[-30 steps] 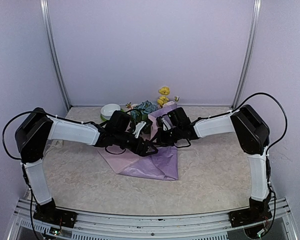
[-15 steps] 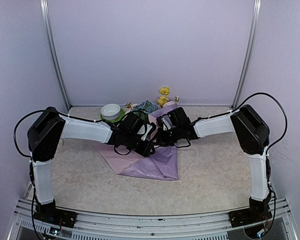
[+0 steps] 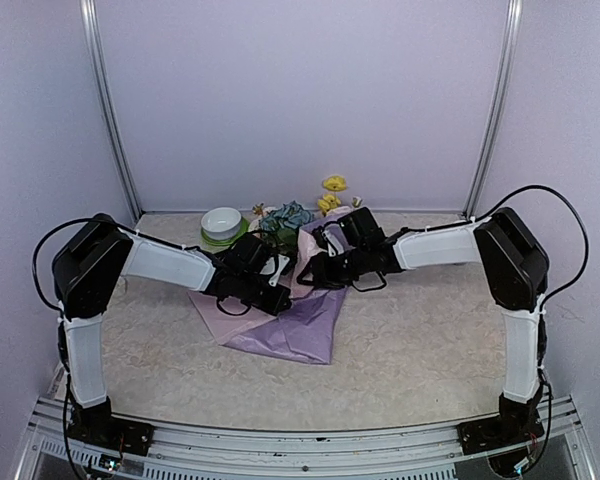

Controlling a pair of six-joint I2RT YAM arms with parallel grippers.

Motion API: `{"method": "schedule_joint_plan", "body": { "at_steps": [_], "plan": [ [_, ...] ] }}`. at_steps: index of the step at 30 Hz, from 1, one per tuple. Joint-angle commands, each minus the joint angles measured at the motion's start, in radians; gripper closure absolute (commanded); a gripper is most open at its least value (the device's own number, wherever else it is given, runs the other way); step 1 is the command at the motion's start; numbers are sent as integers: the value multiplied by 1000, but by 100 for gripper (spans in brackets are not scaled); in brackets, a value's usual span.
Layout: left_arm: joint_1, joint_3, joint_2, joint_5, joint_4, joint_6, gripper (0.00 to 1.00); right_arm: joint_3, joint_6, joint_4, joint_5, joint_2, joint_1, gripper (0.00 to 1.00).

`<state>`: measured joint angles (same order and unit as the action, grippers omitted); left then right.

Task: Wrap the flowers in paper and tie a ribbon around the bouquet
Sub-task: Pass from the right arm to the left, then move the 2/3-folded wrapping paper to the center of the board.

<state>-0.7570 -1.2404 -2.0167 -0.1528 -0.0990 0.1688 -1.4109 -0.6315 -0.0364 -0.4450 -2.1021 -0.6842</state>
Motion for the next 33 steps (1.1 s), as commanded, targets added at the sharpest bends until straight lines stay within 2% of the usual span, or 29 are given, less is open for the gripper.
{"method": "schedule_joint_plan", "body": {
  "at_steps": [1,2,3,5,7,11,16,21,29,33],
  "plan": [
    [89,102,16,-165,131,90,100,37,163,-56,-48,174,-6,46],
    [97,115,15,-189,151,101,100,65,212,-58,-75,211,-6,38],
    [103,126,14,-202,165,108,100,97,245,-63,-99,248,-6,34],
    [106,141,11,-234,183,116,100,169,272,-72,-133,331,-6,30],
    [111,168,19,-262,223,141,100,244,254,-96,-105,387,-6,30],
    [134,234,41,-312,335,194,100,437,106,-82,-23,438,-6,26],
    [138,241,23,-326,334,224,100,580,-93,164,-173,379,-22,18],
    [140,262,32,-328,352,232,100,585,-156,278,-202,326,-82,21],
    [145,271,24,-349,387,258,100,628,-267,439,-238,224,-125,37],
    [146,275,21,-349,394,262,100,630,-296,491,-252,199,-140,42]
  ]
}}
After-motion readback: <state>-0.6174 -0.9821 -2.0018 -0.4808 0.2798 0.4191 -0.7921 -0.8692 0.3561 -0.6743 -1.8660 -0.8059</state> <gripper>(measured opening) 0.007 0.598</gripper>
